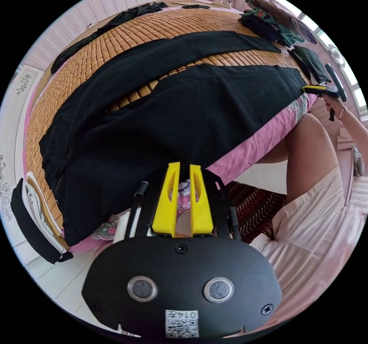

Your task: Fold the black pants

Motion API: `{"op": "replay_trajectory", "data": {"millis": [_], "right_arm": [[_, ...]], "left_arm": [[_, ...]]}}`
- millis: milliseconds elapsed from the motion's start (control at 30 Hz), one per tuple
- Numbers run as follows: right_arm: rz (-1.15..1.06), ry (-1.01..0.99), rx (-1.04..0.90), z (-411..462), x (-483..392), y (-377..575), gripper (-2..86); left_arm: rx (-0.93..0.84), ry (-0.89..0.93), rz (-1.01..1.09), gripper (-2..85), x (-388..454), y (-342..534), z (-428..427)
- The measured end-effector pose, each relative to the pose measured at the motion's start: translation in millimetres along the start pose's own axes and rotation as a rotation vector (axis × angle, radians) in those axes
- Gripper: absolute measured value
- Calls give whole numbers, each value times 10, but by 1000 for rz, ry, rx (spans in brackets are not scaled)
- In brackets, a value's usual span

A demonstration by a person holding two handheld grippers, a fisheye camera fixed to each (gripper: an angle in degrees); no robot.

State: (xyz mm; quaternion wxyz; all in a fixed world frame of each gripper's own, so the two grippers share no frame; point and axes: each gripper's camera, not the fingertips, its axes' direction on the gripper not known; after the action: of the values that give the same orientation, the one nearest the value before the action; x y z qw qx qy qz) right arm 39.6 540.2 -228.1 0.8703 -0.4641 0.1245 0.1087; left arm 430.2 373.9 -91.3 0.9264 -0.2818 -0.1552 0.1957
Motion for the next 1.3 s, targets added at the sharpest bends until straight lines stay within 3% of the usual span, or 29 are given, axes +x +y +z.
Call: {"op": "replay_trajectory", "data": {"millis": [167, 300, 367, 500, 633, 733, 1000, 1067, 1300], "right_arm": [[134, -65, 85, -68, 261, 227, -3], [338, -123, 230, -105, 540, 569, 34], [410, -183, 190, 5, 690, 703, 93], [467, -238, 200, 100, 837, 860, 121], [592, -317, 245, 194, 1017, 980, 127], [636, -339, 221, 282, 1088, 998, 122], [771, -418, 233, 326, 1278, 1057, 73], [765, -400, 268, 250, 1317, 1090, 20], [628, -486, 388, -82, 1501, 1084, 2]], "left_arm": [[24, 133, -114, 50, -378, 249, -135], [159, 232, -314, 59, -946, 818, -441], [208, 159, -394, 74, -1236, 1117, -616], [291, -28, -657, 109, -2041, 1930, -981], [347, 100, -941, 114, -2756, 2696, -993], [336, 196, -1039, 127, -3039, 2951, -888], [162, 232, -1019, 99, -3481, 2866, -719], [141, 226, -995, 72, -3539, 2859, -742], [268, 214, -875, 19, -3670, 3013, -1156]]}}
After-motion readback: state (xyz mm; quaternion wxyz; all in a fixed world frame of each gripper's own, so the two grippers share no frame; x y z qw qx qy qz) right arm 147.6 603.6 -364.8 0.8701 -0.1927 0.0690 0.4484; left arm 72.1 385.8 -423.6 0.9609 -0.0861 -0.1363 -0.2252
